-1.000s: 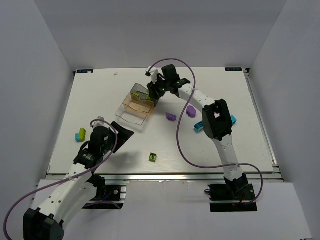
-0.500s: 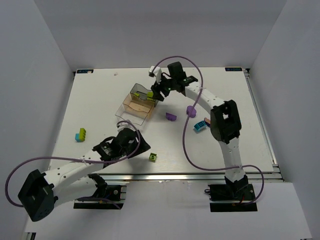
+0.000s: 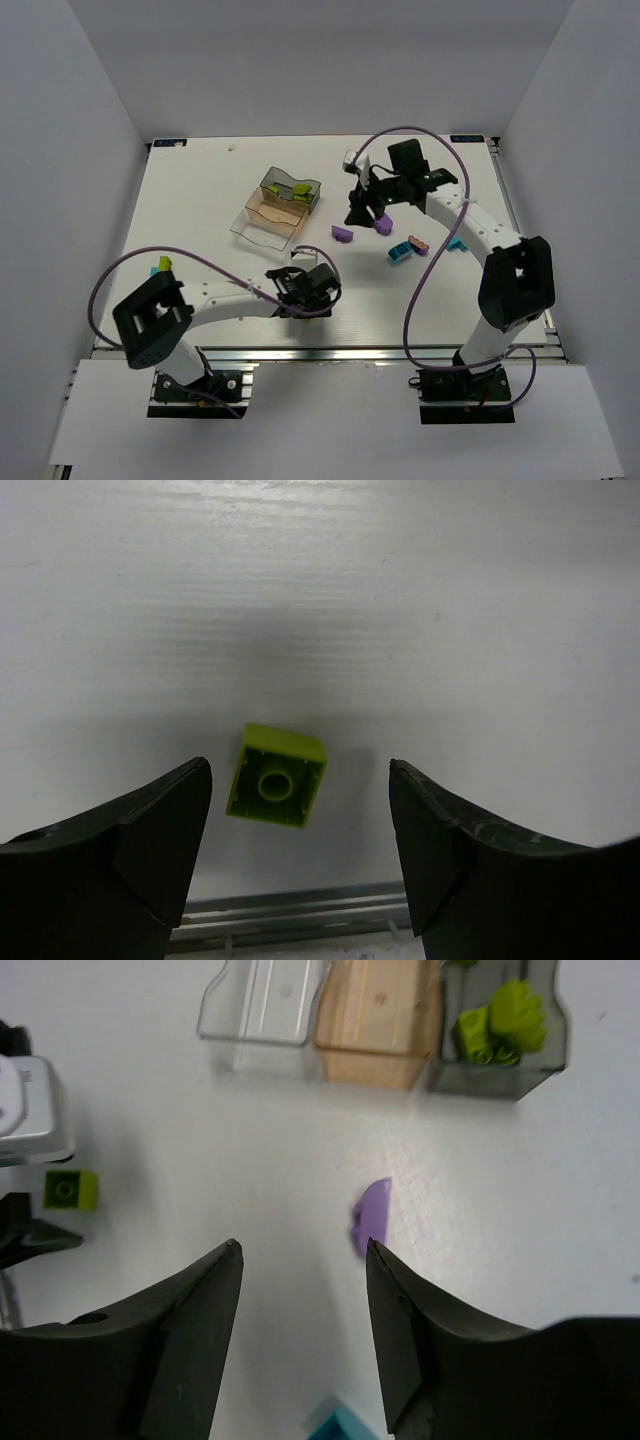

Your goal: Sort the legos into containers by color

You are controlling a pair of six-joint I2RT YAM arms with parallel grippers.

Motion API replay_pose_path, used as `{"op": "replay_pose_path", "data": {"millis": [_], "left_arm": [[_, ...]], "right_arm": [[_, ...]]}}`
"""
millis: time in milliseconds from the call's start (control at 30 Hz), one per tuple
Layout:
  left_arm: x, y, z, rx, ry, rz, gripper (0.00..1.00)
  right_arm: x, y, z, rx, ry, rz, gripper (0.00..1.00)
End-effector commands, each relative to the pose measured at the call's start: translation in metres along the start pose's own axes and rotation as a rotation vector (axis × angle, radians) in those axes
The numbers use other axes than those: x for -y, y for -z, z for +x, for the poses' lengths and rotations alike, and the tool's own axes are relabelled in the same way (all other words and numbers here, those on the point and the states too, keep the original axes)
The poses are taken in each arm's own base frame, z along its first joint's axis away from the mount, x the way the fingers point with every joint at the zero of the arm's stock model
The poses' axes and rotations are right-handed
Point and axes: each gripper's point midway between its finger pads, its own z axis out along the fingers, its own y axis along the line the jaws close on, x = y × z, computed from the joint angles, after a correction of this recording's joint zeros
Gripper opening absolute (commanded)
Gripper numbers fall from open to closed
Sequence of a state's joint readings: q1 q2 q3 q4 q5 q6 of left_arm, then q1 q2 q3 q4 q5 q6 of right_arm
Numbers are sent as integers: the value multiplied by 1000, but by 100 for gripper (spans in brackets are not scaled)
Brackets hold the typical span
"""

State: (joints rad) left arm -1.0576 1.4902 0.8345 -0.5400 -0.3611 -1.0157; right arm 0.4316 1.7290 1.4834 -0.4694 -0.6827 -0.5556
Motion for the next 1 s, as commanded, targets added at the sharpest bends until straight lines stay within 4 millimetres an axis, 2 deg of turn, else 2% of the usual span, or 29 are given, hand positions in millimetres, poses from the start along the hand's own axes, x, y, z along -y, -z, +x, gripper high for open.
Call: {"op": "replay_pose_path", "data": {"millis": [0, 133, 500, 767, 833, 933, 967], "left_arm": [[-7, -1, -13, 43, -97, -111, 81], [-5, -7, -16, 45, -128, -144, 76], [-1, -8, -9, 28, -107, -107, 60], [6, -1, -12, 28, -99, -78, 35], [9, 3, -17, 39, -94, -64, 32], [21, 17, -37, 85, -99, -45, 26], [28, 25, -52, 110, -86, -32, 25]], "right_arm": [[-18, 13, 10, 8, -18, -17, 58], [-21, 23, 11, 12, -21, 5, 59], [-7, 35, 11, 27, -60, 38, 59], [-3, 42, 14, 30, -73, 55, 59], [-3, 45, 15, 32, -76, 63, 58], [-4, 50, 15, 42, -93, 49, 46], [-4, 51, 15, 42, -98, 44, 30]]}}
